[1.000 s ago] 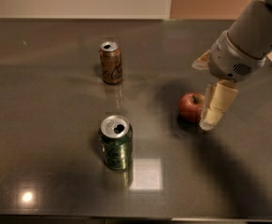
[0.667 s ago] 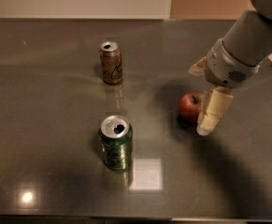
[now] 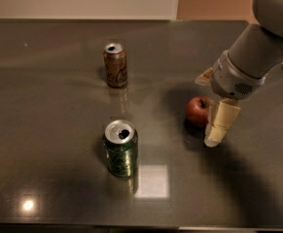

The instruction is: Move apple near orange can

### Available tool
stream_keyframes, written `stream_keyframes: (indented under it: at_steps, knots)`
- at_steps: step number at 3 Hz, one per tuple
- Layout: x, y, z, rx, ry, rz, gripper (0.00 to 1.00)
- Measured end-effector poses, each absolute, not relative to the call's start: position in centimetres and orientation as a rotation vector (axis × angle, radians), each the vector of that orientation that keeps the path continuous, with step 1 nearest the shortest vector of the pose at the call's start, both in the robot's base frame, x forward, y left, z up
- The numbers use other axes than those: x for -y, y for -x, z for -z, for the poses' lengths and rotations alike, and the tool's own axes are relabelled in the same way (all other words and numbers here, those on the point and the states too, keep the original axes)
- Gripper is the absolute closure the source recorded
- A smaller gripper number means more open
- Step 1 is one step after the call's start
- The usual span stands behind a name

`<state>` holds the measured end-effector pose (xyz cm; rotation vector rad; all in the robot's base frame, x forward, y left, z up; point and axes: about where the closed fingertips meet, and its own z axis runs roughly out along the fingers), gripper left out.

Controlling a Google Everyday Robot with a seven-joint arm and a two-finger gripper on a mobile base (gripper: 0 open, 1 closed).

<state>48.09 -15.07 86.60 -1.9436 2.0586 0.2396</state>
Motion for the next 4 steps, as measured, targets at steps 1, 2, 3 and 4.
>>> stream_keyframes:
  at_steps: [1, 2, 3, 4]
  knots:
    - [15.28, -48.03, -85.81, -2.064, 1.958, -0.243, 0.00]
    - [15.69, -48.09, -85.32, -2.074, 1.962, -0.236, 0.17]
    - [16.24, -48.32, -85.21, -2.091, 1.954, -0.231, 0.39]
    - [16.17, -48.77, -85.91, -2.099, 1.940, -0.235, 0.62]
